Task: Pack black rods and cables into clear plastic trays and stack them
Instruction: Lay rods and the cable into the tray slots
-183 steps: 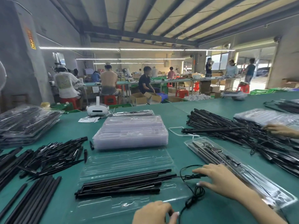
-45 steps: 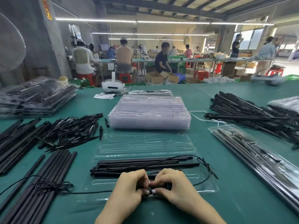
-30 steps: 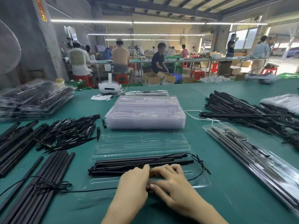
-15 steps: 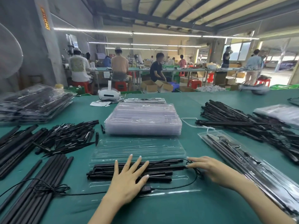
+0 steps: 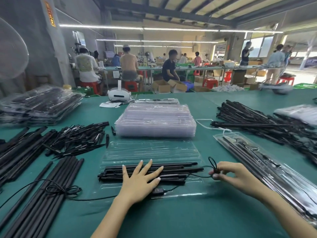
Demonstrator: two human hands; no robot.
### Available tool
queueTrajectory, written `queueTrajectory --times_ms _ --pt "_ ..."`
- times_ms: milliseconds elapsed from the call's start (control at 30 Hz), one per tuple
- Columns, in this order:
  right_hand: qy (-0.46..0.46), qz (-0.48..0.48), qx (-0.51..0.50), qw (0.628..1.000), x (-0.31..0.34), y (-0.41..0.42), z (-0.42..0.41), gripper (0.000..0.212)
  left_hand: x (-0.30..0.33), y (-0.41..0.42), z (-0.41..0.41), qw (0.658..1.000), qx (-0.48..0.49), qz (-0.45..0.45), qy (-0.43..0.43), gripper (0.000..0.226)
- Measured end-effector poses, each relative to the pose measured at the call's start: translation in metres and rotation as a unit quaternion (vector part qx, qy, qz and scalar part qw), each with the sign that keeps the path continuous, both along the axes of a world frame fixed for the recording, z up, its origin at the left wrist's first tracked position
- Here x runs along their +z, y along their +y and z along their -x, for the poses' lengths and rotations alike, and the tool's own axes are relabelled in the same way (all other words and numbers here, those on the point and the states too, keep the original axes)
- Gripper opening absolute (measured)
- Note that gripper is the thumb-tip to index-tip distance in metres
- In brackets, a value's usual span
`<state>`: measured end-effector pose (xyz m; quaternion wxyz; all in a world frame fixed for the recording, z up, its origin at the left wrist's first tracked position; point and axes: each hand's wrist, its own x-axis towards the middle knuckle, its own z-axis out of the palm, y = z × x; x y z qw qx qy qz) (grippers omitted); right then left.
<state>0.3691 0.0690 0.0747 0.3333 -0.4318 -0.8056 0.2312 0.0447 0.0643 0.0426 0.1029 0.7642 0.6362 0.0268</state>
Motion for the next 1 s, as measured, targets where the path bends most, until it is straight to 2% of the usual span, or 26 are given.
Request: queueTrajectory --times_ms 100,233,267,333,400,467,633,800,900,1000 --pt "0.134 0.066 -0.065 0.987 -0.010 -0.005 0.020 0.016 -0.001 -0.001 -0.001 1.000 0.003 -0.004 -0.007 0.038" --pt "0.170 0.085 -0.181 0.965 -0.022 -0.001 0.036 0.051 -0.002 -0.003 -0.001 1.000 0.003 -0.016 -0.014 0.039" --pt "0.166 0.069 -0.213 0.961 -0.023 0.000 0.038 0.052 -0.002 -0.003 -0.001 1.000 0.004 -0.018 -0.017 0.039" --pt "0.136 0.029 -0.250 0.958 -0.023 0.002 0.042 0.040 -0.002 -0.005 -0.001 0.999 0.003 -0.026 -0.022 0.038" --pt "0.097 0.011 -0.264 0.960 -0.021 0.002 0.045 0.024 -0.003 -0.007 -0.001 0.999 -0.001 -0.038 -0.024 0.036" --pt "0.072 0.007 -0.268 0.961 -0.018 0.001 0.044 0.019 -0.002 -0.007 -0.001 0.999 -0.006 -0.043 -0.031 0.034" --pt "0.017 0.039 -0.208 0.977 -0.007 -0.006 0.028 0.026 0.000 -0.006 -0.002 0.999 -0.007 -0.027 -0.035 0.031" --pt "-0.085 0.014 -0.132 0.988 0.007 -0.006 0.018 0.029 0.002 -0.008 -0.002 0.999 -0.005 -0.018 -0.040 0.031" --pt "-0.107 0.005 -0.131 0.986 0.015 -0.008 0.015 0.023 0.002 -0.010 -0.003 0.999 -0.002 -0.022 -0.041 0.031" --pt "-0.117 -0.044 -0.157 0.980 0.018 -0.009 0.013 0.032 0.003 -0.010 -0.004 0.999 -0.001 -0.025 -0.042 0.032"
